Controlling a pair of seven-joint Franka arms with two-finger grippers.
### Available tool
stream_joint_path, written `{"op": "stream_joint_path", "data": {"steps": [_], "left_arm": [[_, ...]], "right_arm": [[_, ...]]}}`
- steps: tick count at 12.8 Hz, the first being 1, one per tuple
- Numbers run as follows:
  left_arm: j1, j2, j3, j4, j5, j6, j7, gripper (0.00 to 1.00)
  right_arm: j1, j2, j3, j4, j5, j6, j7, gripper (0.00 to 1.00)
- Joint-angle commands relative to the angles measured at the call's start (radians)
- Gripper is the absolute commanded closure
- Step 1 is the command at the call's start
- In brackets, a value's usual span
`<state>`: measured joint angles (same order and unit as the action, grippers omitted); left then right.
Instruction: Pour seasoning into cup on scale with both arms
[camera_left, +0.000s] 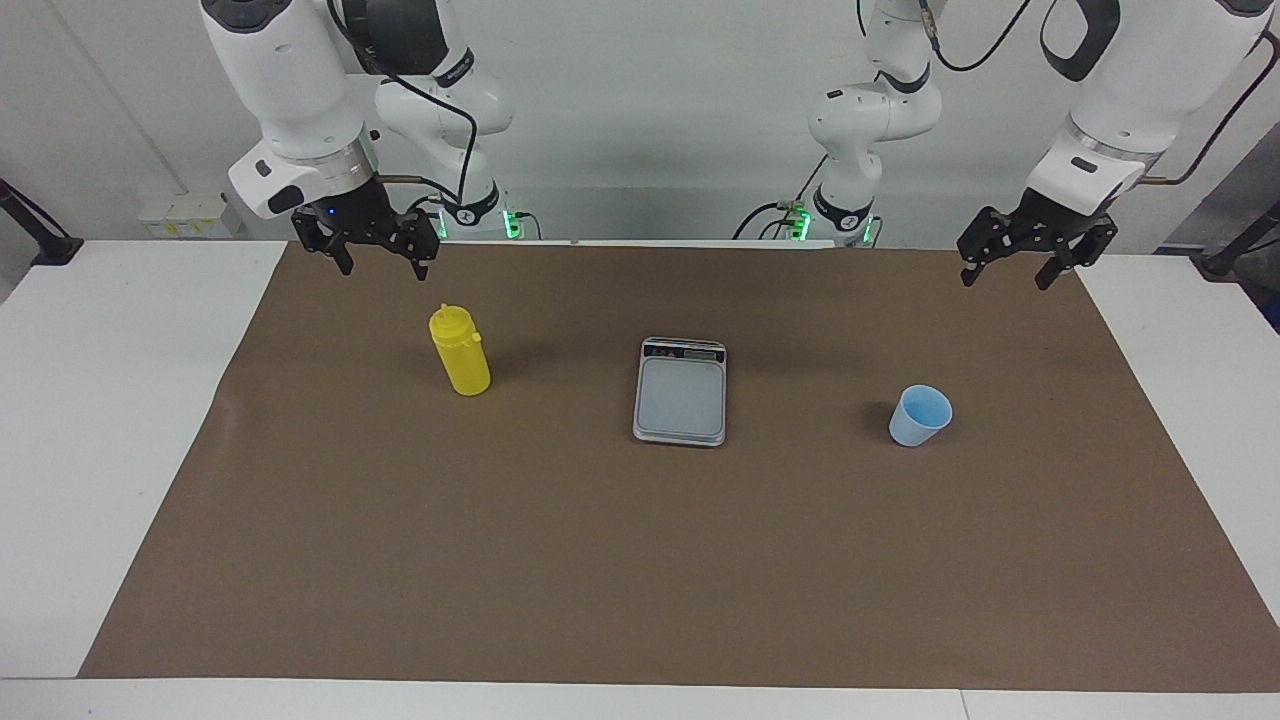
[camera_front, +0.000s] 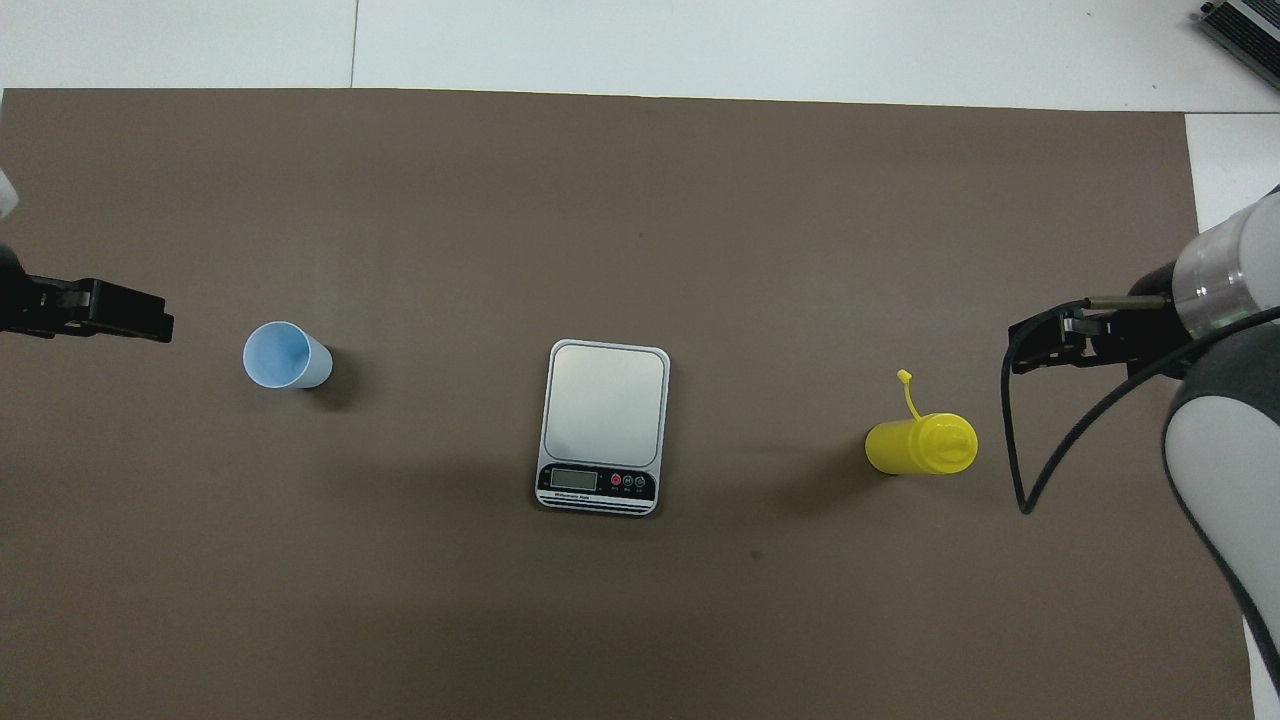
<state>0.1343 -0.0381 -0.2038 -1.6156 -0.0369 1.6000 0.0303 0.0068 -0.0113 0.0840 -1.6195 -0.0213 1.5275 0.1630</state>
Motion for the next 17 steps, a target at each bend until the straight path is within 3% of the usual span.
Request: {"op": "stream_joint_path", "data": {"steps": [1,9,17], "left_arm": [[-0.013,-0.009,0.011,-0.003,-0.008,-0.009,0.005,0.00],[-0.012,-0.034,0.011,-0.069,-0.009,0.052,0.005,0.00],[-0.010,-0.022,0.009,-0.064,-0.006,0.047,0.006,0.00]], "right_arm": [[-0.008,-0.018,0.006,-0.019,0.001,-0.001,0.006,0.00],[-0.008,-0.019,0.006,-0.025,0.001,-0.001,0.006,0.00],[-0.008,-0.019,0.006,-0.026,0.001,-0.001,0.004,0.00]]}}
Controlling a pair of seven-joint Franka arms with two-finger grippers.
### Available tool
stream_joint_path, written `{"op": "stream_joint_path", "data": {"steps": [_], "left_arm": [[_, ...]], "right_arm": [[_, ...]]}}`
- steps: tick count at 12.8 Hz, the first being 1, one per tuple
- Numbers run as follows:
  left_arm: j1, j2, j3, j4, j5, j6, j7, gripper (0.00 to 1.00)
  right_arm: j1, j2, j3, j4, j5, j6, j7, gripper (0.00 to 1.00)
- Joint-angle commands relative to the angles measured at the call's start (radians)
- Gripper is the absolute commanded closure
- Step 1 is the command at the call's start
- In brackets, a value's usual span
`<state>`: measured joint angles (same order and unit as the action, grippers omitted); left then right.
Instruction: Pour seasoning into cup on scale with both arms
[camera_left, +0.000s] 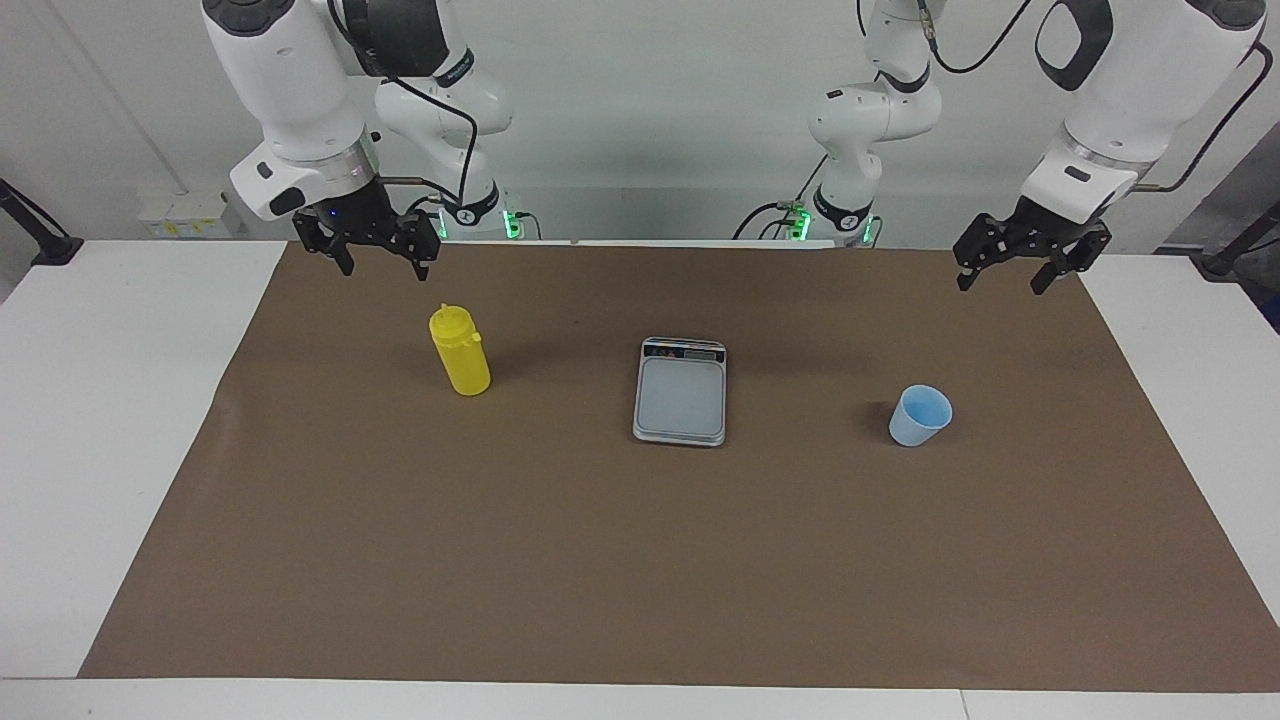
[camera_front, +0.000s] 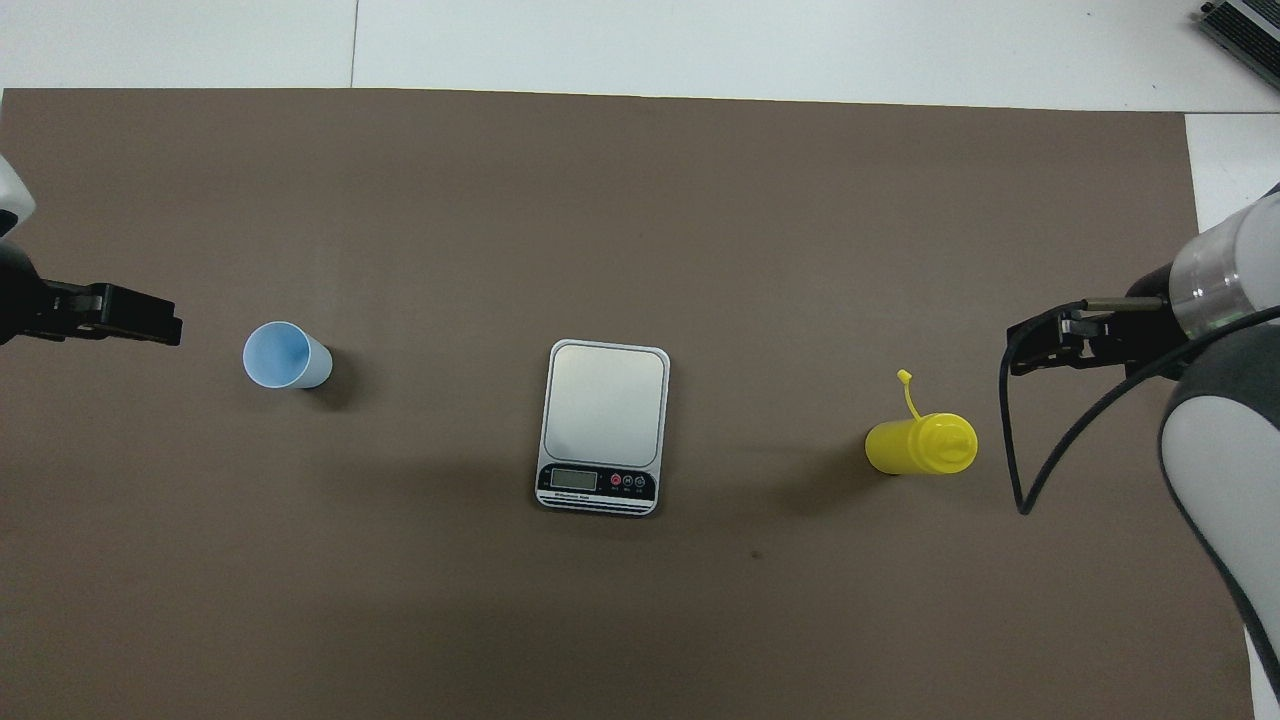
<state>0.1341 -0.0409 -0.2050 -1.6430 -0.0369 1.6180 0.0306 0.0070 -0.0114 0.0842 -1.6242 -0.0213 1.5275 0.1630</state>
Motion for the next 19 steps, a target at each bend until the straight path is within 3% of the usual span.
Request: {"op": "stream_joint_path", "data": {"steps": [1,4,11,14,19], "left_arm": [[-0.007,-0.005,0.010,-0.038,-0.006,0.048,0.006,0.00],[0.007,0.056,0.013,-0.099,-0.006,0.166,0.006,0.00],[0.067,0.056,0.018,-0.478,-0.011,0.592,-0.026,0.00],[0.059,0.059,0.015,-0.553,-0.014,0.681,-0.115,0.00],[0.064,0.124,0.015,-0.581,-0.015,0.776,-0.116,0.00]], "right_arm": [[-0.008,-0.019,0.006,-0.022,0.001,-0.001,0.004,0.00],[-0.008,-0.024,0.006,-0.028,0.001,-0.001,0.004,0.00],[-0.008,-0.024,0.006,-0.028,0.001,0.002,0.004,0.00],[-0.008,-0.024,0.008,-0.026,0.001,0.002,0.004,0.00],[-0.008,-0.024,0.006,-0.028,0.001,0.002,0.004,0.00]]}}
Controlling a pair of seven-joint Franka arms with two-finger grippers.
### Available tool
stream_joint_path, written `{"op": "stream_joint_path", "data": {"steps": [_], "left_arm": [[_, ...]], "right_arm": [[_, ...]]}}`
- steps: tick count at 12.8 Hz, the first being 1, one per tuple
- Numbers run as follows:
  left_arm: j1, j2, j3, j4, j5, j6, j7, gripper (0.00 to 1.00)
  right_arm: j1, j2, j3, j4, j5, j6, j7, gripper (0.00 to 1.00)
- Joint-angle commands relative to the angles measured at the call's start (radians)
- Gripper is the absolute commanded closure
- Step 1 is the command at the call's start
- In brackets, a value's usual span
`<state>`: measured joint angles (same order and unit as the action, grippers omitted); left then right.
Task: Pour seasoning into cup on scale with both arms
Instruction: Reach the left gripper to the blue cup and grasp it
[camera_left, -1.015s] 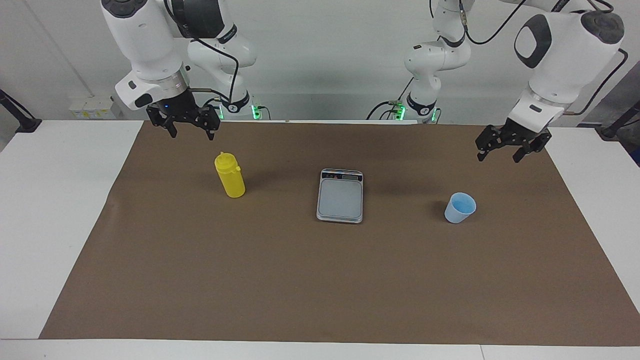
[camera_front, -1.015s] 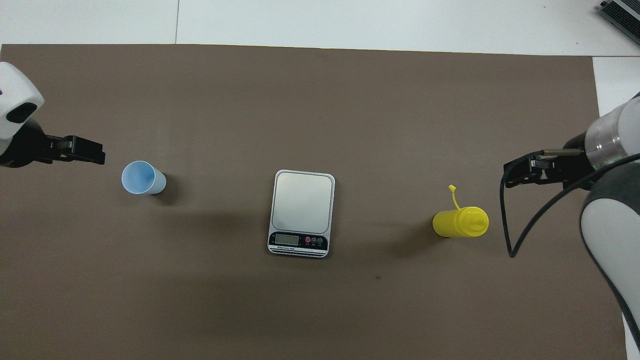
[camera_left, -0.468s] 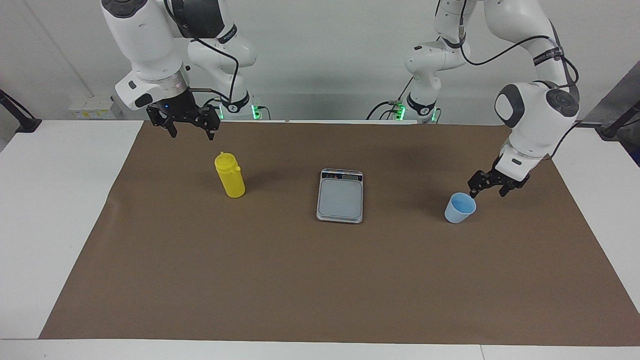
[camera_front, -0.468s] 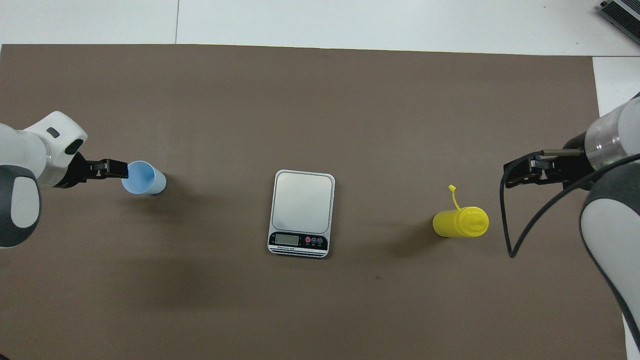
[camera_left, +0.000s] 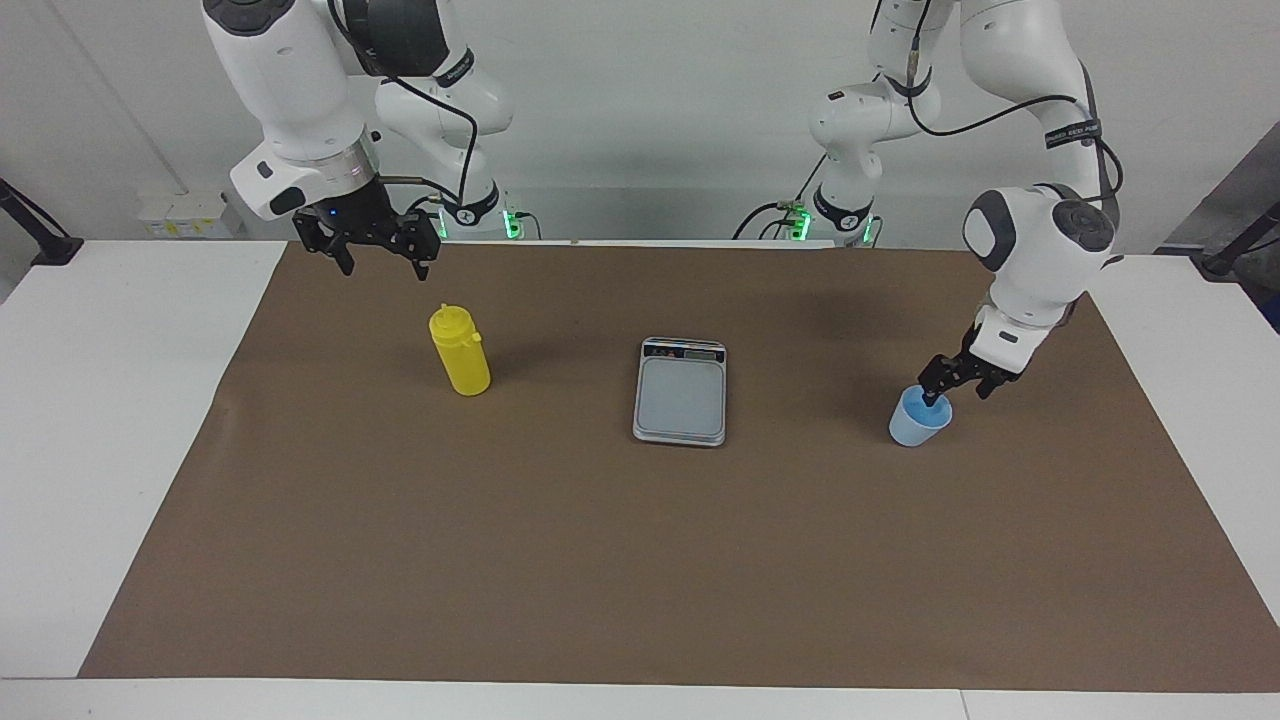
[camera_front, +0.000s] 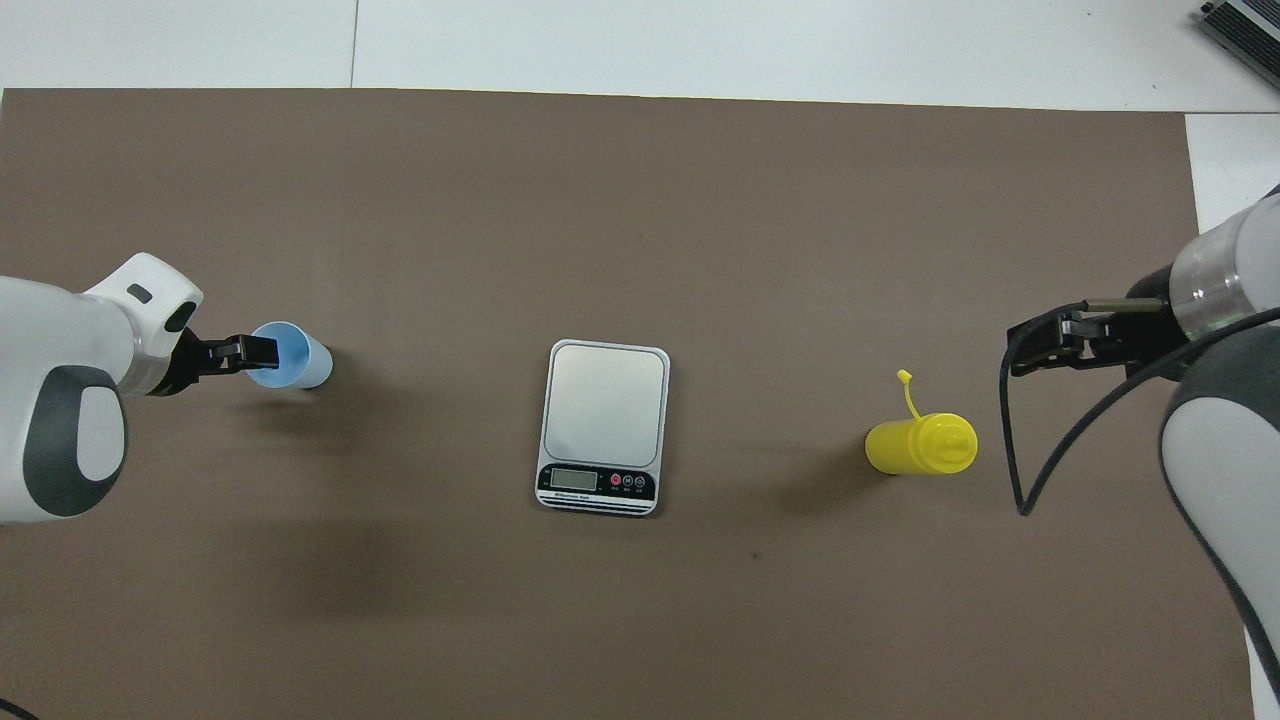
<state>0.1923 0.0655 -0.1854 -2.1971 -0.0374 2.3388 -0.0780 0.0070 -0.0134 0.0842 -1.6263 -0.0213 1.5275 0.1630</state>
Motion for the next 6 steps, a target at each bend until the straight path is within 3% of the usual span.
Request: {"op": "stream_joint_path", "data": {"steps": [1,2,4,6], "left_arm": [[-0.004,0.022,-0.005,-0.035,-0.016,0.071,-0.025,0.19],[-0.008,0.023,-0.005,-0.036,-0.016,0.073,-0.040,0.50],[-0.013,0.025,-0.005,-0.042,-0.015,0.073,-0.031,1.00],[-0.013,0.027,-0.005,-0.035,-0.015,0.063,-0.013,1.00]], "right_arm": [[-0.008,-0.022,0.006,-0.026,0.001,0.002,0.004,0.00],[-0.008,-0.022,0.006,-0.026,0.001,0.002,0.004,0.00],[-0.008,-0.022,0.006,-0.026,0.001,0.003,0.004,0.00],[-0.008,-0.022,0.006,-0.024,0.001,0.003,0.004,0.00]]}}
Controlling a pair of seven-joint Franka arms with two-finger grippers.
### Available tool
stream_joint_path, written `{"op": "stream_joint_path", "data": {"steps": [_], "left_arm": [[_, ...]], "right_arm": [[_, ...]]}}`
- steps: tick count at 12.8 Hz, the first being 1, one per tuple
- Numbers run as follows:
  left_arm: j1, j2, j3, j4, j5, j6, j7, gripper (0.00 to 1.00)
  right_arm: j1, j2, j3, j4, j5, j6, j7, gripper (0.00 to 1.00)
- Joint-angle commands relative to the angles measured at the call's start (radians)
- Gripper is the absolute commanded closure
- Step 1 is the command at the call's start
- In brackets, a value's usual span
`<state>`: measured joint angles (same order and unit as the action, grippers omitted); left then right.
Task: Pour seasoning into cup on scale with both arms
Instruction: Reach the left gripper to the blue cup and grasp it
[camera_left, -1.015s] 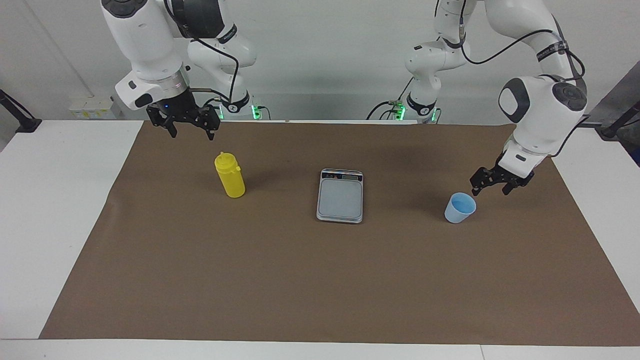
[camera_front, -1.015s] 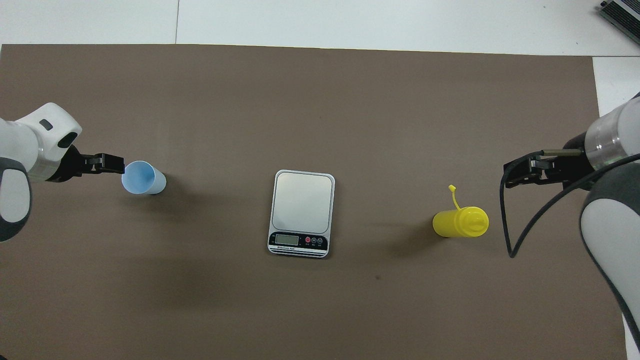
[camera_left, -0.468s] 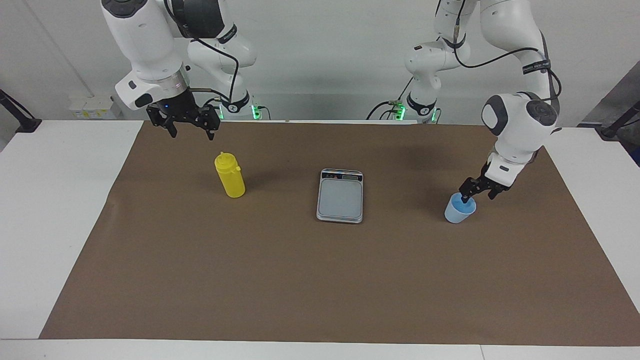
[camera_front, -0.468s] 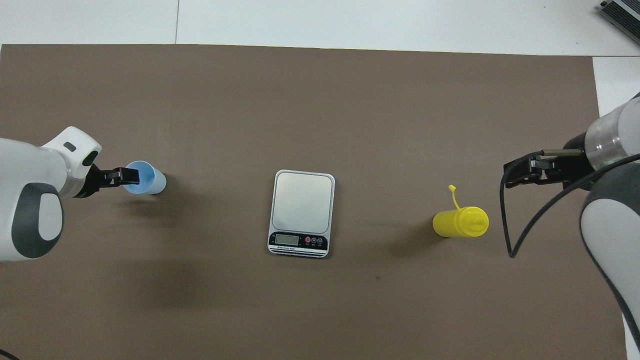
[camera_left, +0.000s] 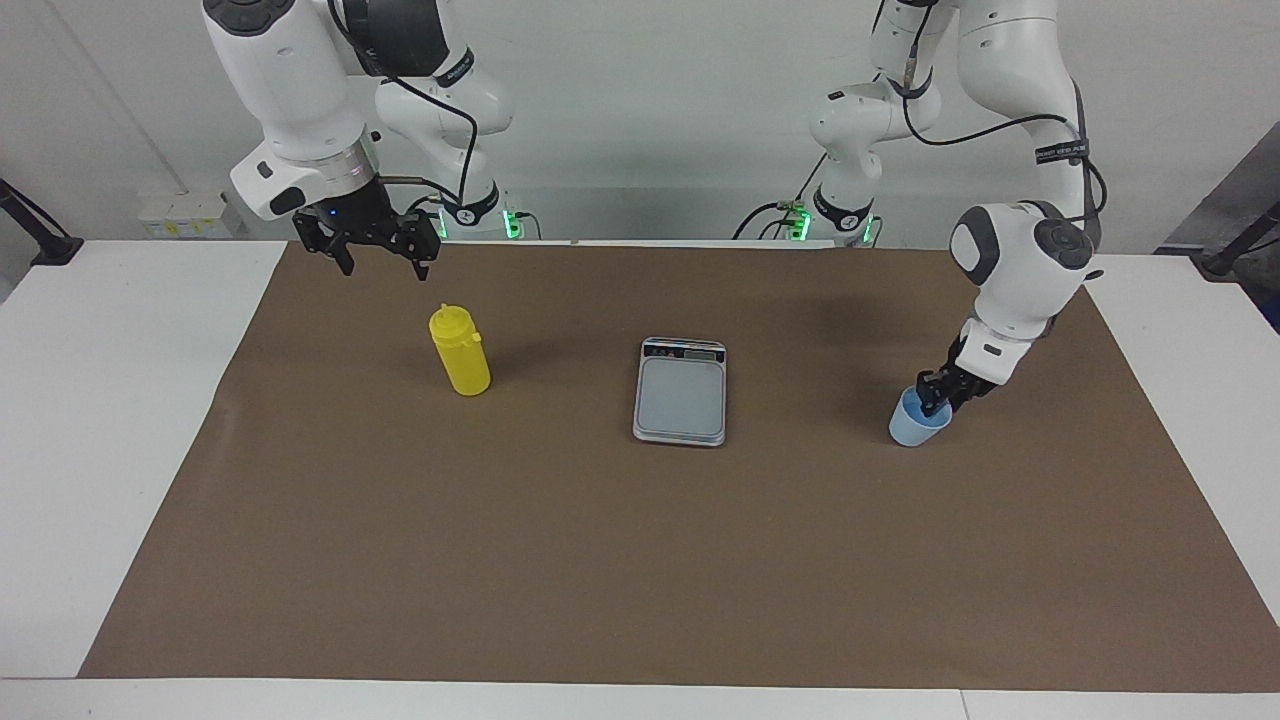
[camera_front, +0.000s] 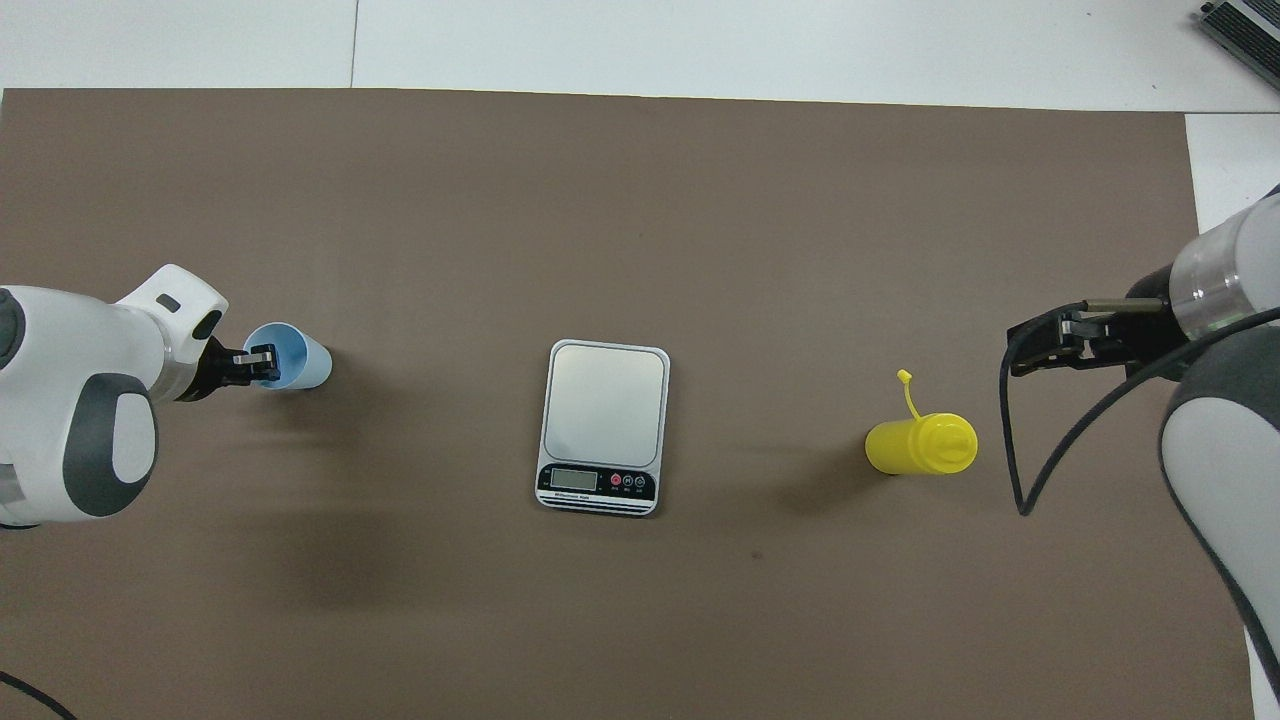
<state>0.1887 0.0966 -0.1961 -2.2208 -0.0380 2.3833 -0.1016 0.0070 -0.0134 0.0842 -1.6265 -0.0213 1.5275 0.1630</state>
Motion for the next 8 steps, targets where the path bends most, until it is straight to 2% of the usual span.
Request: {"op": "stream_joint_path", "data": {"steps": [1,4,6,8], "left_arm": [[-0.009,-0.003,0.006,-0.005,-0.014,0.011,0.011,1.00],[-0.011,-0.008,0.003,0.051,-0.014,-0.054,0.011,1.00],[-0.012,-0.012,0.000,0.162,-0.014,-0.175,0.011,1.00],[-0.058,-0.009,0.000,0.293,-0.016,-0.283,0.008,1.00]], "right_arm": [[-0.008,-0.022,0.006,-0.026,0.001,0.003,0.004,0.00],[-0.010,-0.022,0.006,-0.026,0.001,0.003,0.003,0.00],[-0.010,-0.022,0.006,-0.026,0.001,0.003,0.003,0.00],[-0.010,-0.022,0.006,-0.026,0.001,0.003,0.003,0.00]]}}
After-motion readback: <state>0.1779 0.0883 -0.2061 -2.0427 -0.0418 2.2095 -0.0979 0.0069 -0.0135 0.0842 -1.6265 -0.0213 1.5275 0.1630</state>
